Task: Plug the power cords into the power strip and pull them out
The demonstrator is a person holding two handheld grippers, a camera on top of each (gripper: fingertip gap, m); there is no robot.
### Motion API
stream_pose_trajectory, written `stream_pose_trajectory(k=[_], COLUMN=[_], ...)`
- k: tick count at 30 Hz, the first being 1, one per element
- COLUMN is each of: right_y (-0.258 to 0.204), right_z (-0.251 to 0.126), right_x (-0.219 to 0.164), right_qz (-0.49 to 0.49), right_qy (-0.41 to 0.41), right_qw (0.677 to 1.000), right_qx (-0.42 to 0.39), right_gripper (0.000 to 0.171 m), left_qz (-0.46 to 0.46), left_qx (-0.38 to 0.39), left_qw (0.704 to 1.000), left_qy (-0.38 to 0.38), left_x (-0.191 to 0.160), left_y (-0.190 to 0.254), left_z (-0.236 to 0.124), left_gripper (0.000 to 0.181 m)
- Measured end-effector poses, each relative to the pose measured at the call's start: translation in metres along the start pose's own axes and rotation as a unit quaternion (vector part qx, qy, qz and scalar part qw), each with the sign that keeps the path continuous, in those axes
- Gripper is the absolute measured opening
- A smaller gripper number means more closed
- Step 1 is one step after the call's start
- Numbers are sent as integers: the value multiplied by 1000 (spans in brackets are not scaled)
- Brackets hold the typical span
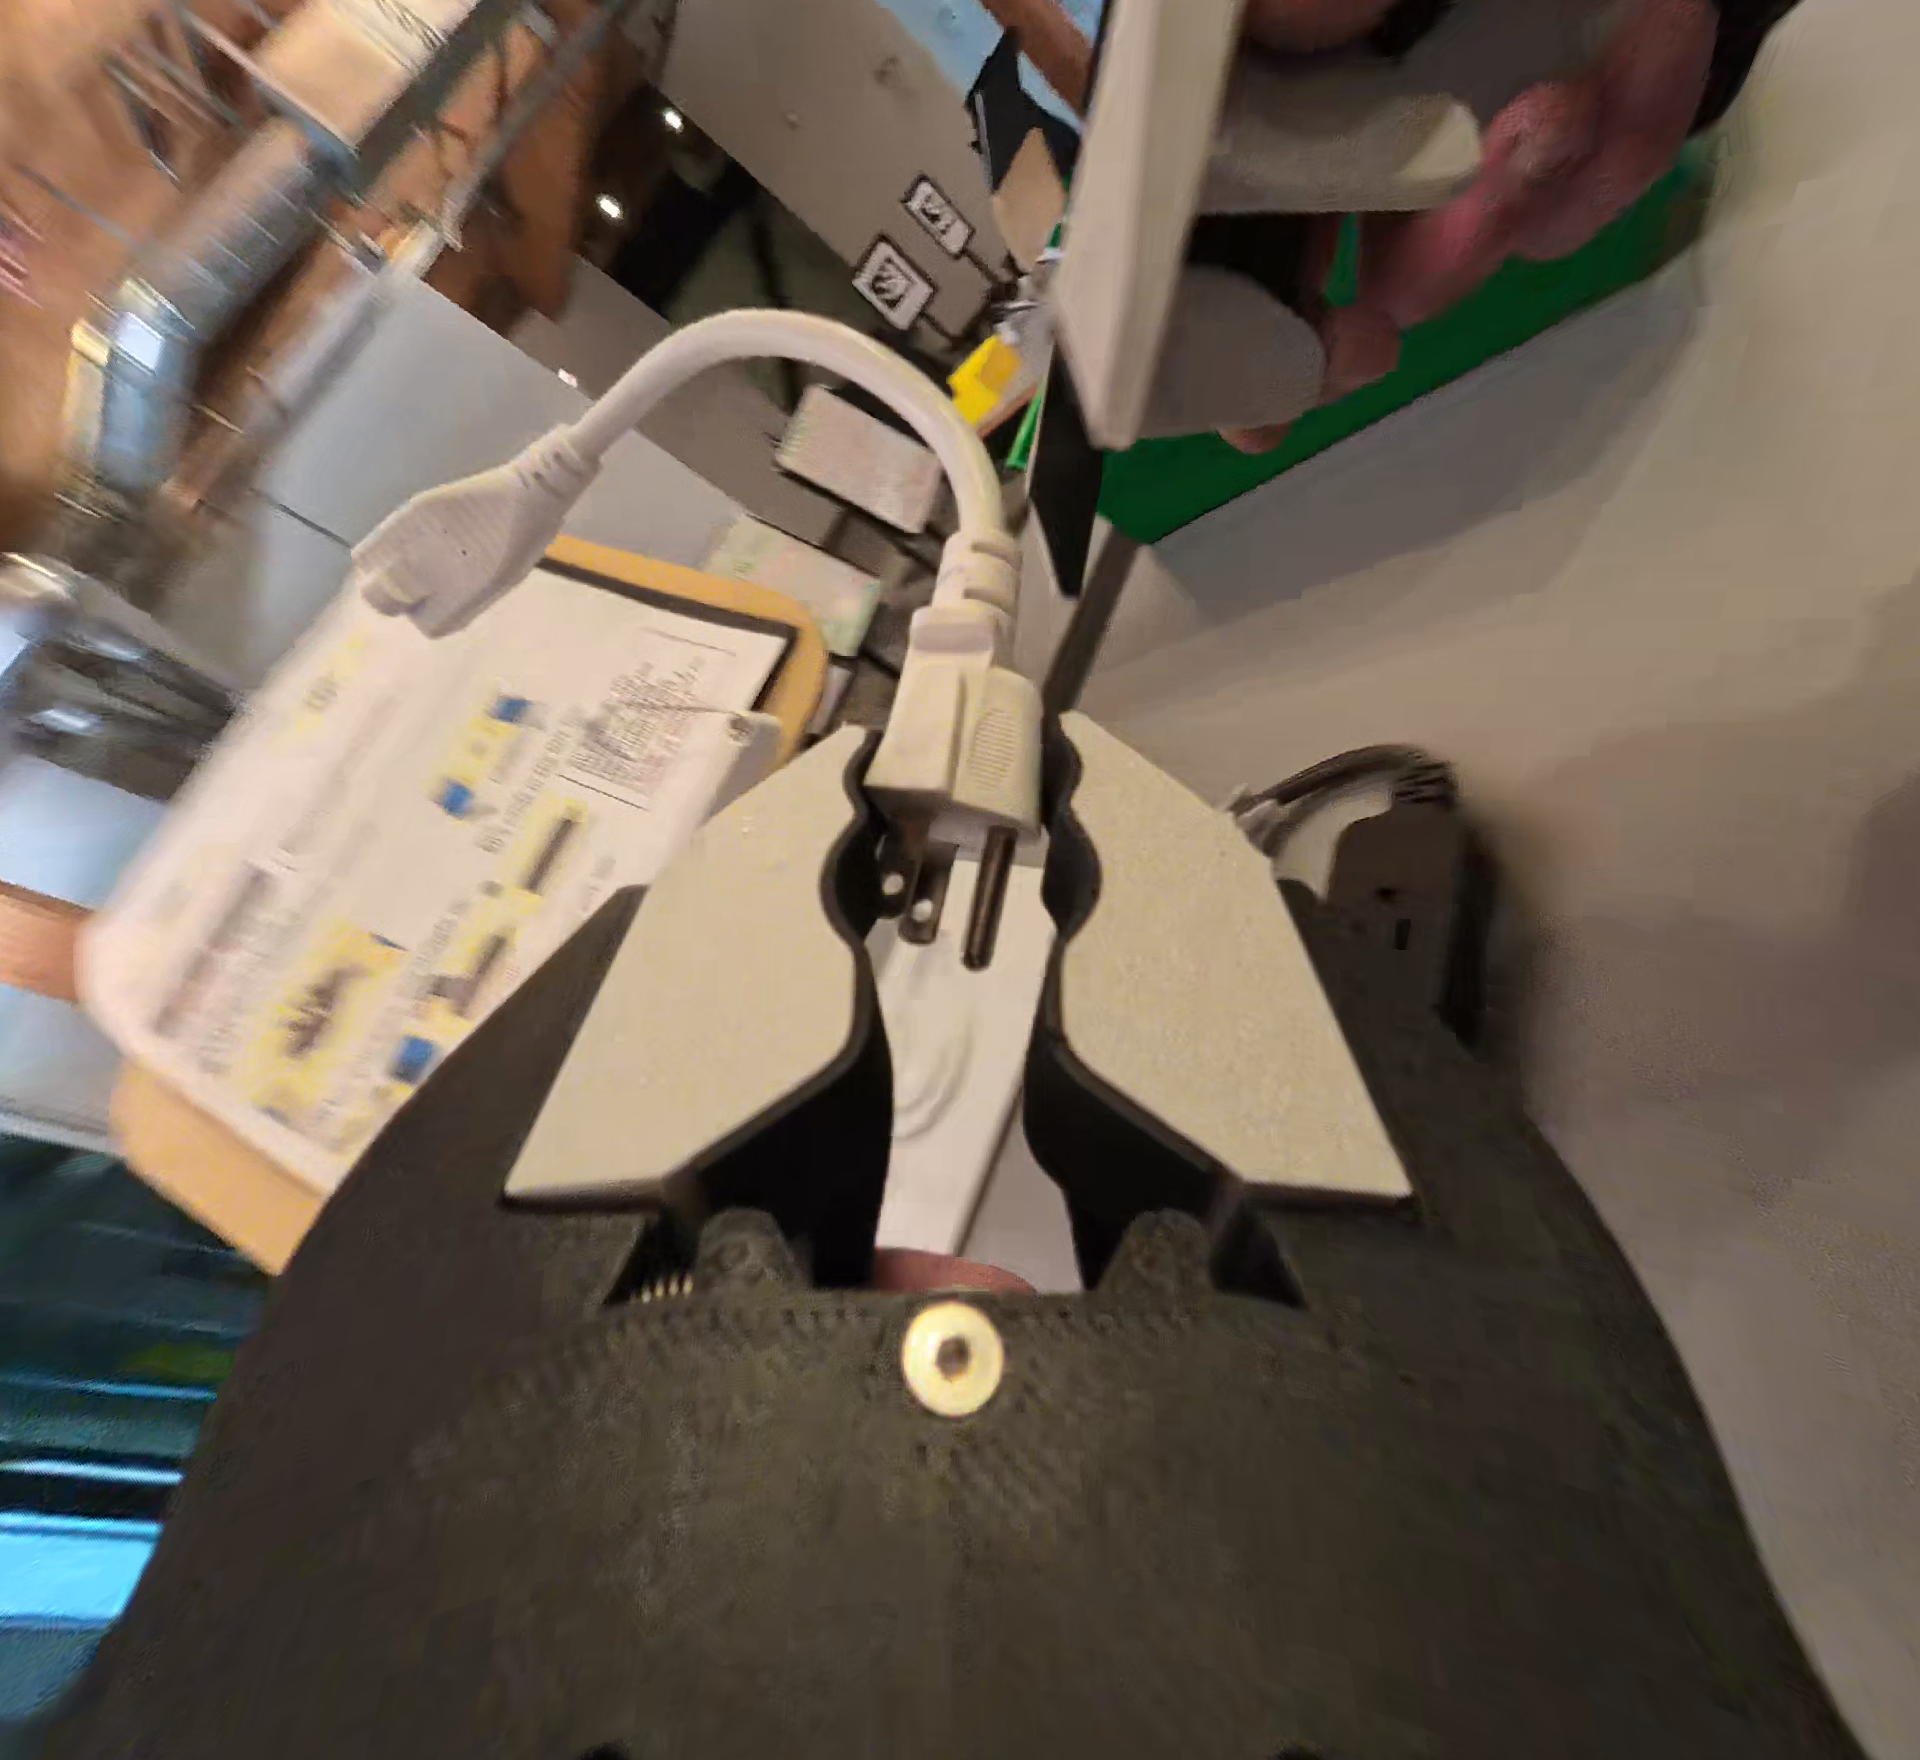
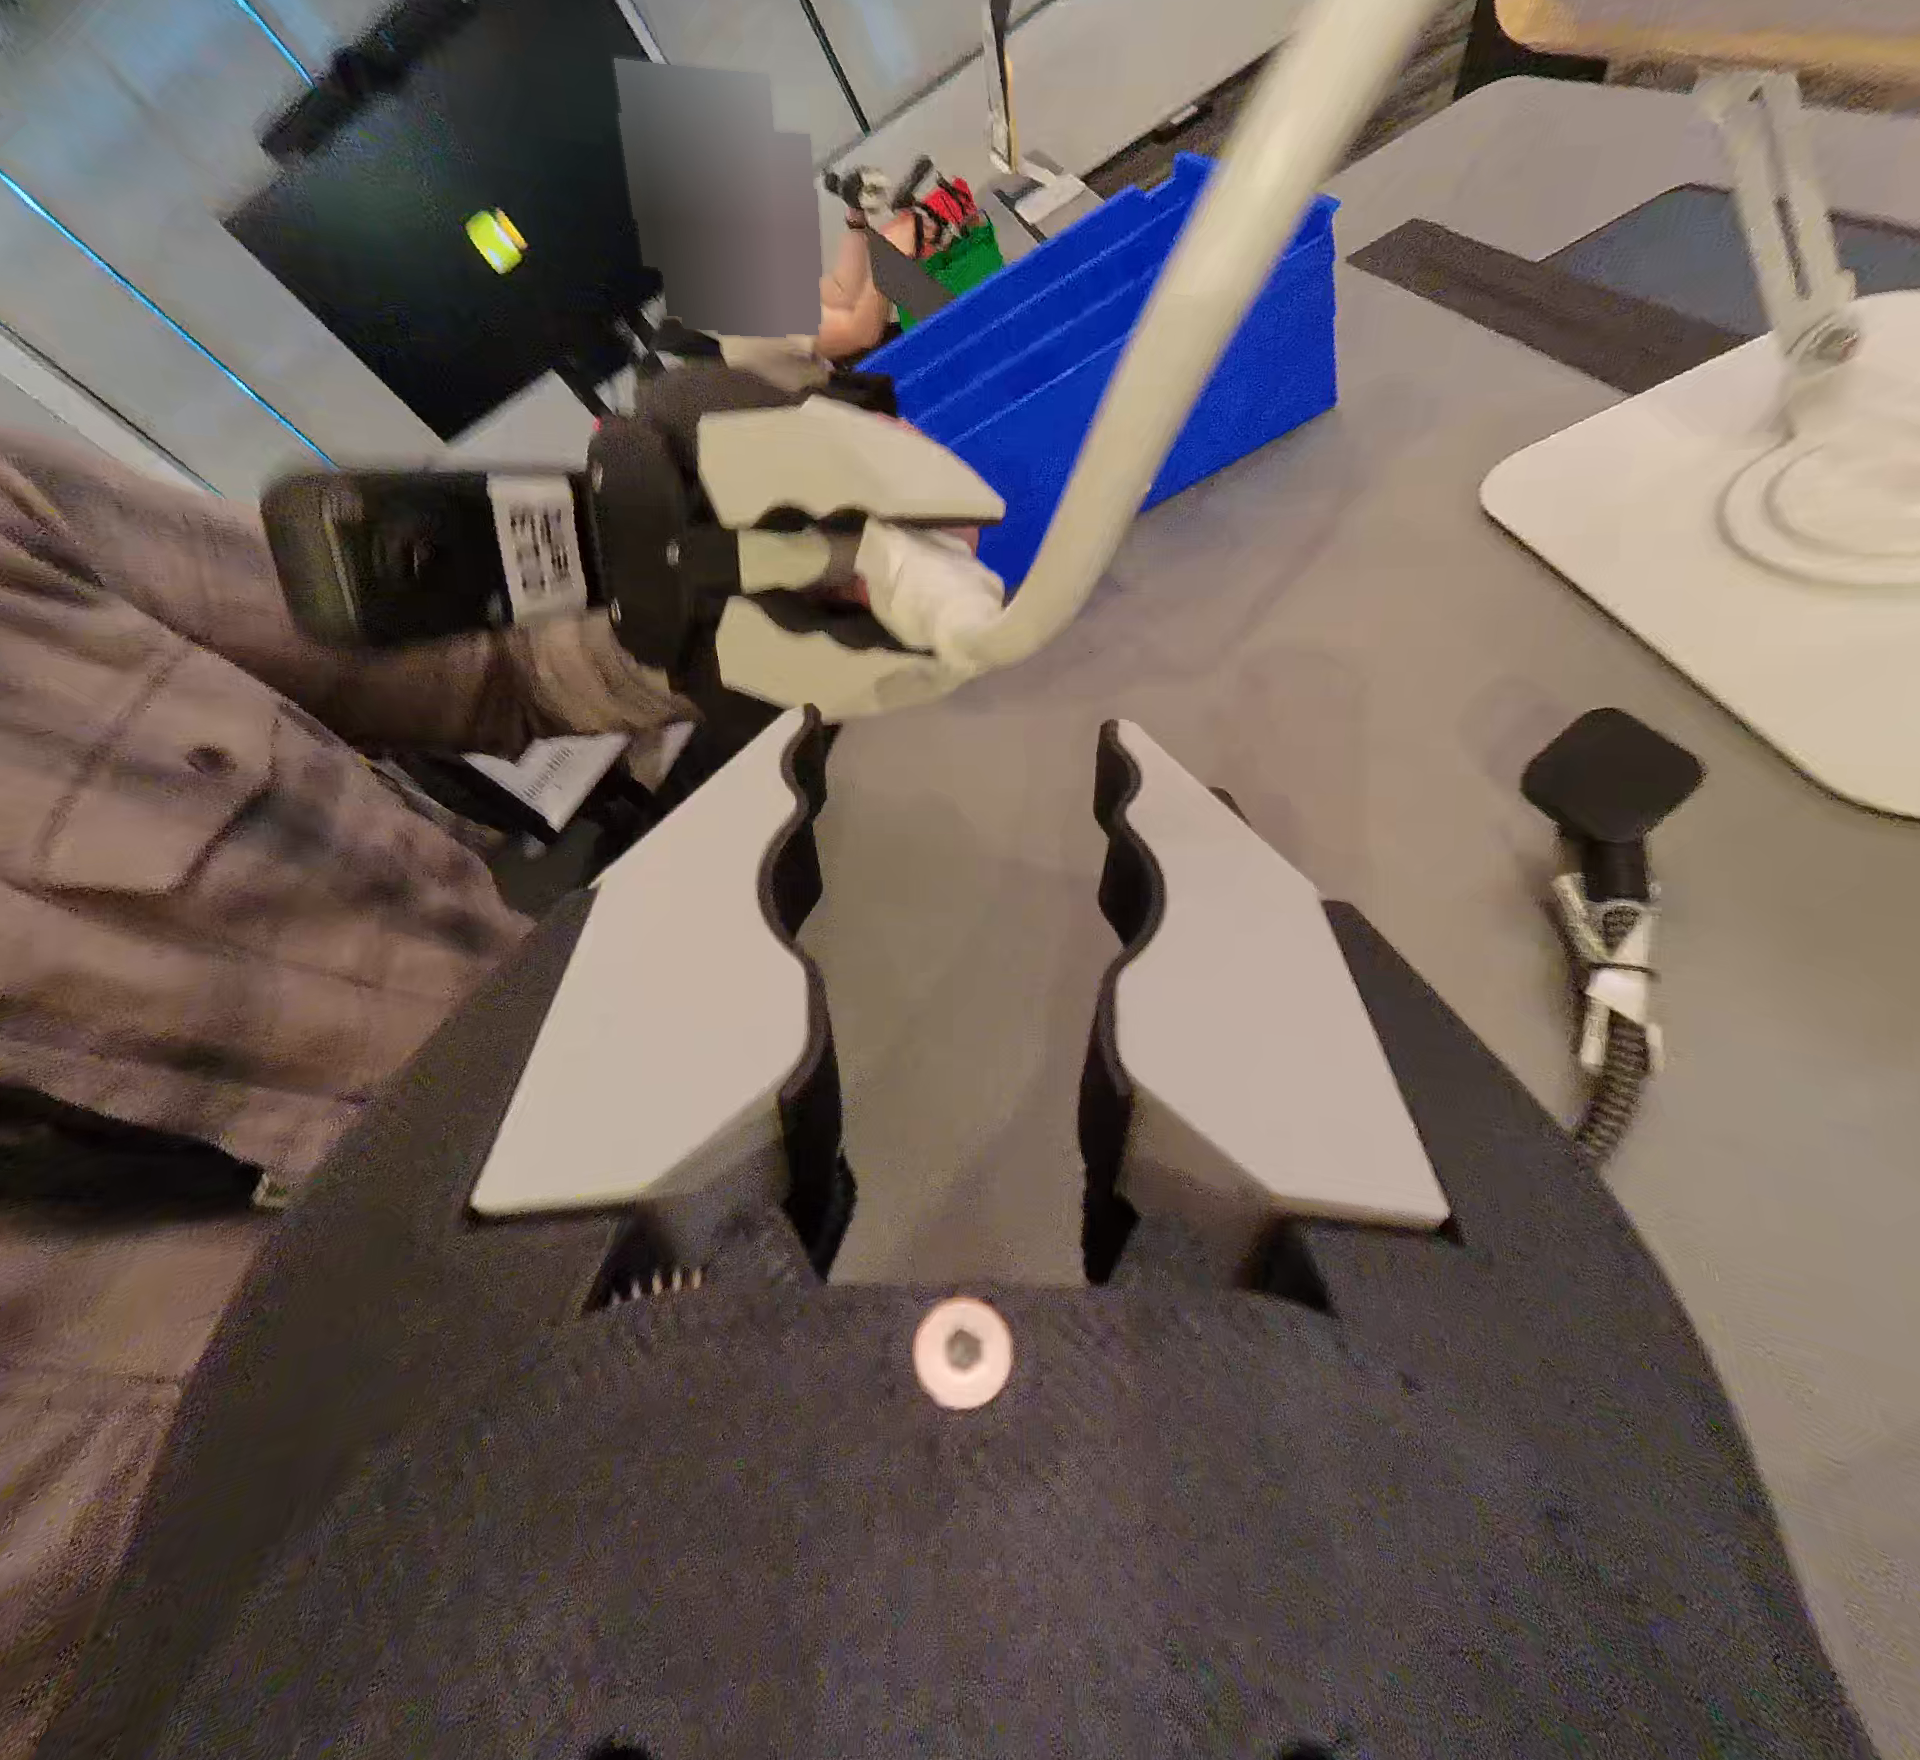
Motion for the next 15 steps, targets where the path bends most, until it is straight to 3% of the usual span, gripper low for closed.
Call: stream_pose_trajectory(k=[5, 9, 15], right_y=[-1, -7, -4], right_z=[24, 36, 33], right_x=[2, 4, 6], right_qz=[59, 55, 26], right_qy=[32, 43, 25], right_qw=[994, 991, 995], right_qx=[83, 113, 91], right_gripper=[50, 34, 23], left_qz=[80, 101, 118], left_qx=[42, 60, 79], left_qw=[996, 992, 989], left_qy=[23, 35, 29], left_x=[11, 17, 13], left_y=[11, 16, 7], left_z=[8, 12, 13], left_gripper=[27, 26, 26])
Point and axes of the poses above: each gripper's, where its closed fingertips meet, z out along the fingers, x out of its top, y = z × x across the jaws, the point moved 4 cm from there along -z, back along the fingers, and after that the axes turned 1 degree about z, right-handed, at the moved point
